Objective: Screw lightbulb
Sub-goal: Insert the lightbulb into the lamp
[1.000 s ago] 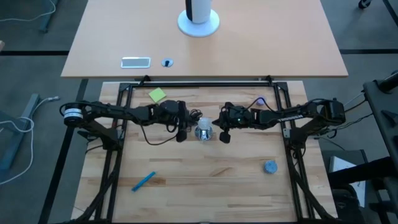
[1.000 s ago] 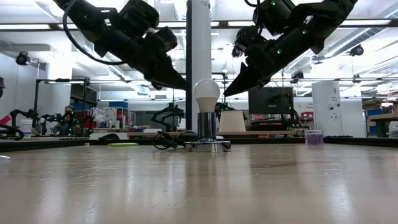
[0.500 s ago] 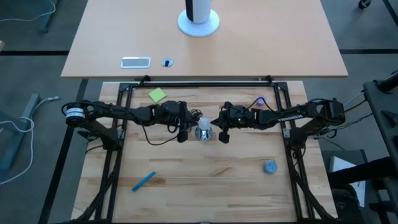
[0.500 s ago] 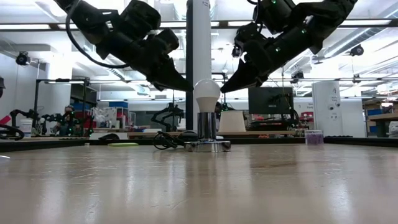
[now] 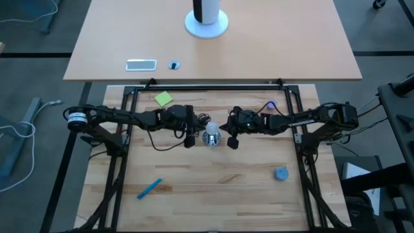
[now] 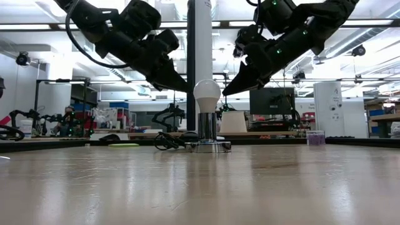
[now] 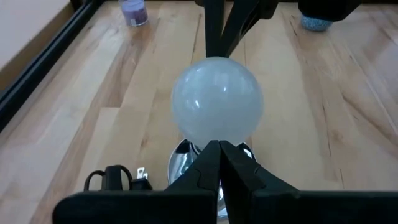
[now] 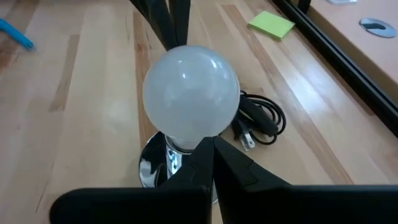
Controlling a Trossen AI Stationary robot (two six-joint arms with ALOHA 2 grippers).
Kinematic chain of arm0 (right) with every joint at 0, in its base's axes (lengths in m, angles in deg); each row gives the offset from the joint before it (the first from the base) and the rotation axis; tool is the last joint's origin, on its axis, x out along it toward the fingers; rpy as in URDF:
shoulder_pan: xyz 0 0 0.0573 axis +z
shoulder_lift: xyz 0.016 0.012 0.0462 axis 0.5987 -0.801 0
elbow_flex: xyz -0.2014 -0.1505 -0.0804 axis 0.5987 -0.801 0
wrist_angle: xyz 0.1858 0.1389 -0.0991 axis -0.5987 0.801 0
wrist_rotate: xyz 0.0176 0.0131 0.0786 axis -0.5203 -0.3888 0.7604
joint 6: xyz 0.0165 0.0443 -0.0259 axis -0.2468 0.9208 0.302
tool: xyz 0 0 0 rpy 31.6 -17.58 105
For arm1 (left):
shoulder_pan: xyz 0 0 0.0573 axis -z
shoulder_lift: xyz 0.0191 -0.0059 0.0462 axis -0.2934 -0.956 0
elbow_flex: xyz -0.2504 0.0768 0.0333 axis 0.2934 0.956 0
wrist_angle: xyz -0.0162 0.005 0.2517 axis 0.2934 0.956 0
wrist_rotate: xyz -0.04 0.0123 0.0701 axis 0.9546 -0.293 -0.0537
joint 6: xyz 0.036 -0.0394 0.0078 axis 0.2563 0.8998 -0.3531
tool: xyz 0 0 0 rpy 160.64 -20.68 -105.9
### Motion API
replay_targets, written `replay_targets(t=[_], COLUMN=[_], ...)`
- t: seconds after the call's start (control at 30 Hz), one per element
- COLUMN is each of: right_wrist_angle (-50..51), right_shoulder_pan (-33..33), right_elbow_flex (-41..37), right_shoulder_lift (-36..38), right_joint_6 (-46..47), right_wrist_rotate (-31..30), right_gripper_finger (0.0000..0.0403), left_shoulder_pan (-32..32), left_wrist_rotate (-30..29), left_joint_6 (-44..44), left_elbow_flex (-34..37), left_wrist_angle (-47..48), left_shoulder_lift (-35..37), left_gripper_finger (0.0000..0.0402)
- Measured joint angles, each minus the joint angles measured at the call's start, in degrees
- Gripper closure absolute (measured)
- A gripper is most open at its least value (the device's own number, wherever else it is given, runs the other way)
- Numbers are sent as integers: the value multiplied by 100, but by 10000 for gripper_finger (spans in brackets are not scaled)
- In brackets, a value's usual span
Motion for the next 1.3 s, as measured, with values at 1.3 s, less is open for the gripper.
replay_targets(t=[1.3], right_wrist_angle=[-357], right_shoulder_pan=[30], right_elbow_flex=[7], right_shoulder_lift=[-262], right_joint_6=[158], right_wrist_rotate=[412], right_gripper_finger=[403], left_shoulder_pan=[-2], left_wrist_rotate=[-172], left_joint_6=[-159], left_elbow_flex=[0], left_wrist_angle=[55], left_shoulder_lift=[13], left_gripper_finger=[401])
